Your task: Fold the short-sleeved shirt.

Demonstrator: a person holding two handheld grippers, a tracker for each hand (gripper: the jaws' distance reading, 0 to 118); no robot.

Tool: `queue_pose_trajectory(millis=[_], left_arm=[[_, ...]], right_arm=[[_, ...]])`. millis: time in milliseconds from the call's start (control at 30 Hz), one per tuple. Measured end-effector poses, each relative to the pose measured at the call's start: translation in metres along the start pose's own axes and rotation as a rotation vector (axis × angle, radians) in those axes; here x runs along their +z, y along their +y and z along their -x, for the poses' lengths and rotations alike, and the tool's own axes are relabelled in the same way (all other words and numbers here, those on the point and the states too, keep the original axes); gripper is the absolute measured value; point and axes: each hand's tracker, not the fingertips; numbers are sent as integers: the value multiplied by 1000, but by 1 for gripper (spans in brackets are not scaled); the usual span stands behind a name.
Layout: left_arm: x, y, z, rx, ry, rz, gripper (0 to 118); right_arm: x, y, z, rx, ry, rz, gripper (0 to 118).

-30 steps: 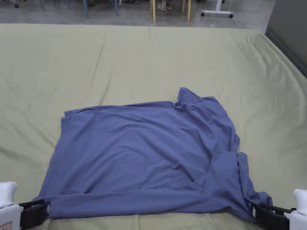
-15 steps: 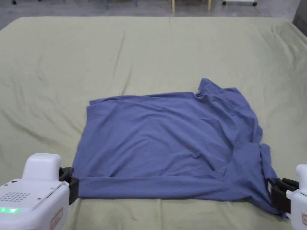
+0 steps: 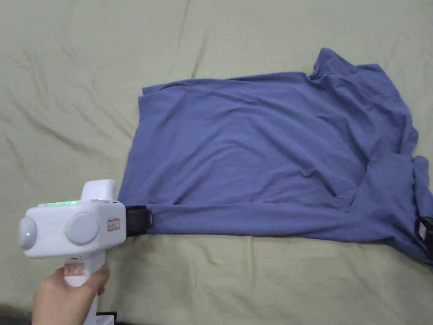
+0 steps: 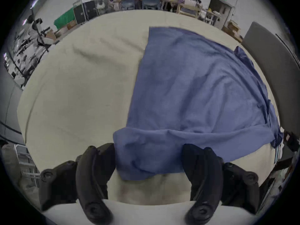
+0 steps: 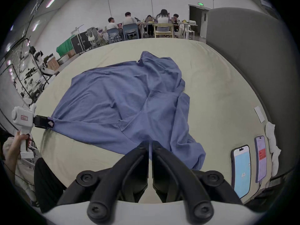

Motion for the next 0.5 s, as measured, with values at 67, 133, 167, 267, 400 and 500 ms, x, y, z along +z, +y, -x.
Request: queue_pose_trajectory(millis=[67,133,167,267,400,500], left_arm=[[11,-5,-1,-7,-16,-51,72],[23,-3,-1,-24,-21,-82,16],[33,-6,-3,-18,20,-103,4],[53,-2,-8,-9,-30,-160,4],[73,5,-17,-14,-25,-211,4],[77,3,-25,9,-20,-224,4]], right_arm=[[-3,-1,-1,6,-7,14,6],[-5,-3,-3,11,-15,28,6],[-6,-4,-5,12,-13,33,6],[-9,-7,-9,6,-61,48,95],[-10,-11,-20,-69,-85,21,118],[-25,-10,-32,-173,-42,90,118]])
